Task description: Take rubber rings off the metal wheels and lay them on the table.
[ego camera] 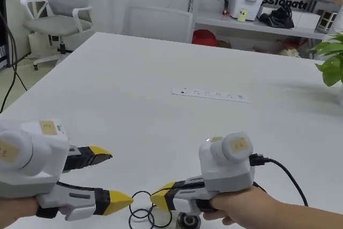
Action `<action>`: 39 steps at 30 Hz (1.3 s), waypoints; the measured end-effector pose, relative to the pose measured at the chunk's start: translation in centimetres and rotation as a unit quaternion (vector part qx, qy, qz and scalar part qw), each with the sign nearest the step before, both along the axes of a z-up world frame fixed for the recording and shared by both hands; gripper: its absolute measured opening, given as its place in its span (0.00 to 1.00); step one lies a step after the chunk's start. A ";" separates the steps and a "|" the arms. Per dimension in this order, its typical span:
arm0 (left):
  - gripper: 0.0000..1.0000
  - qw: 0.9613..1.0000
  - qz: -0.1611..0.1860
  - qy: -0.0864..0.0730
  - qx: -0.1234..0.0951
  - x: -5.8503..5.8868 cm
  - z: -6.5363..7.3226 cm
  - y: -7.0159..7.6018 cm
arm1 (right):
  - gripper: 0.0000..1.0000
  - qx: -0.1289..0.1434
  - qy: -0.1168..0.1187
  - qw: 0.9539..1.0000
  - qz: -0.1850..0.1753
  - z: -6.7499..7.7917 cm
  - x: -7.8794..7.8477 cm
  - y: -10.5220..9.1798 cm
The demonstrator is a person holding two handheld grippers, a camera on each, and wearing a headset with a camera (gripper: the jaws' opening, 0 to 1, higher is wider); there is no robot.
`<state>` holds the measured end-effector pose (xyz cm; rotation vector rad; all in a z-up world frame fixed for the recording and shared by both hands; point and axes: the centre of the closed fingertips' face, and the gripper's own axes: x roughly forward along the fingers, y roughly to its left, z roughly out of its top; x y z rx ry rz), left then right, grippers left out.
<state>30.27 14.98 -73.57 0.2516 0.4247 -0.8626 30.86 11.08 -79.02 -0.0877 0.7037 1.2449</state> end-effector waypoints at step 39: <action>0.59 1.000 0.001 0.008 0.004 -0.2 -0.6 0.2 | 0.08 -0.027 0.000 1.000 0.003 -1.0 0.3 0.4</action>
